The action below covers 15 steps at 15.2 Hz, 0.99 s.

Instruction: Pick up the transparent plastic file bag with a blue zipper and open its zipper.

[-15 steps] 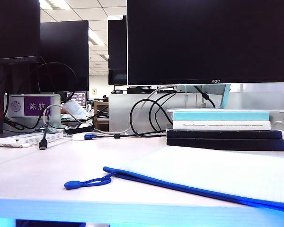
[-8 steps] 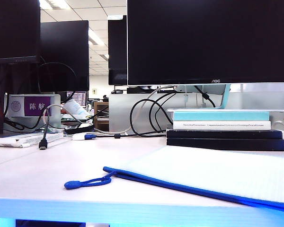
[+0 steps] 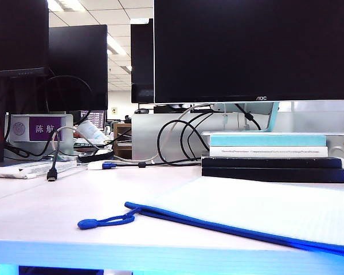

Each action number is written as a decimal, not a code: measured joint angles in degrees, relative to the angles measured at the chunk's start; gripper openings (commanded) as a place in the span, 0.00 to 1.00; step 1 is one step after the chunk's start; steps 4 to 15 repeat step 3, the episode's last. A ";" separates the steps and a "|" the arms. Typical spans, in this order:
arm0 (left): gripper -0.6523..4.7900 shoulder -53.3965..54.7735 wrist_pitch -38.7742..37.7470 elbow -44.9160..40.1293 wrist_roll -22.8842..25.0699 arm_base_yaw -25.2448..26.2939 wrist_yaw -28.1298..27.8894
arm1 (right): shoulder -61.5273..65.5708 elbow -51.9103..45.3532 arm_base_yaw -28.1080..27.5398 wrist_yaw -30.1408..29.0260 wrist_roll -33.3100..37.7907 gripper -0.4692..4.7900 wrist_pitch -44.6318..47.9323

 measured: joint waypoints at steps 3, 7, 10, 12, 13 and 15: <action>0.22 -0.02 -0.02 0.00 0.00 0.00 0.00 | 0.00 0.00 0.00 0.00 0.00 0.09 0.24; 0.22 -0.02 -0.02 0.00 0.00 0.00 0.00 | 0.00 0.00 0.00 0.00 0.00 0.09 0.24; 0.22 -0.02 -0.02 0.00 0.00 0.00 0.00 | 0.00 0.00 0.00 0.00 0.00 0.09 0.24; 0.22 -0.02 -0.02 0.00 0.00 0.00 0.00 | 0.00 0.00 0.00 0.00 0.00 0.09 0.24; 0.22 -0.02 -0.02 0.00 0.00 0.00 0.00 | 0.00 0.00 0.00 0.00 0.00 0.09 0.24; 0.22 -0.02 -0.02 0.00 0.00 0.00 0.00 | 0.00 0.00 0.00 0.00 0.00 0.09 0.24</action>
